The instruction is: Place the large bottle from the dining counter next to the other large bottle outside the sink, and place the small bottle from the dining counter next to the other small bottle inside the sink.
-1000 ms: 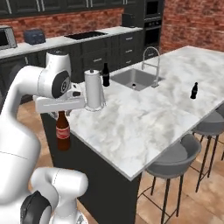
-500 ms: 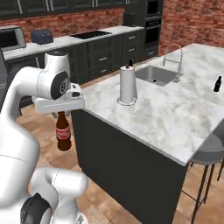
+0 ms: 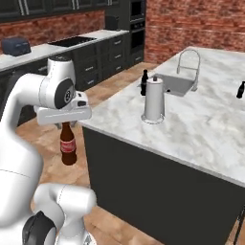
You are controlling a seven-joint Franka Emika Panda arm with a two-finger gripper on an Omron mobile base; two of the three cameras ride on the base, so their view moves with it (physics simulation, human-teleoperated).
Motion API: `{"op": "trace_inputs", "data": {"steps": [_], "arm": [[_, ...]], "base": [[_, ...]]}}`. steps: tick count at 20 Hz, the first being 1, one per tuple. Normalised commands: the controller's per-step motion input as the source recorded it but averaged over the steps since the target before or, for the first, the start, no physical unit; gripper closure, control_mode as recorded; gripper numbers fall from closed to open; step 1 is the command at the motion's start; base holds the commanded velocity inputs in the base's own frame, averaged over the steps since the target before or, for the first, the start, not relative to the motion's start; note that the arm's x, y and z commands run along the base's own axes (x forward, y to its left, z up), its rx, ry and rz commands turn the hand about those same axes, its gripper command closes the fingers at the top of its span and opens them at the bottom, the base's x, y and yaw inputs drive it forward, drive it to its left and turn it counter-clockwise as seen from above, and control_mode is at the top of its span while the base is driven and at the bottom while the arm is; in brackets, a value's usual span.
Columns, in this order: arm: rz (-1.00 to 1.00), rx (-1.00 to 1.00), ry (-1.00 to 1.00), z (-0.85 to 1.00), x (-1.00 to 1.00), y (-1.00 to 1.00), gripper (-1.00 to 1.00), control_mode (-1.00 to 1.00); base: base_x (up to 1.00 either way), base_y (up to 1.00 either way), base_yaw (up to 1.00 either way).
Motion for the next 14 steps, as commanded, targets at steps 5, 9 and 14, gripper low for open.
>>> {"op": "trace_inputs", "data": {"steps": [5,9,14], "arm": [[0.00,0.00,0.00,0.00,0.00,0.00,1.00,1.00],[0.00,0.00,0.00,0.00,0.00,0.00,1.00,1.00],[0.00,0.00,0.00,0.00,0.00,0.00,1.00,1.00]], "base": [[0.40,1.00,-0.38],[0.46,1.00,-0.43],[0.46,1.00,-0.46]]}}
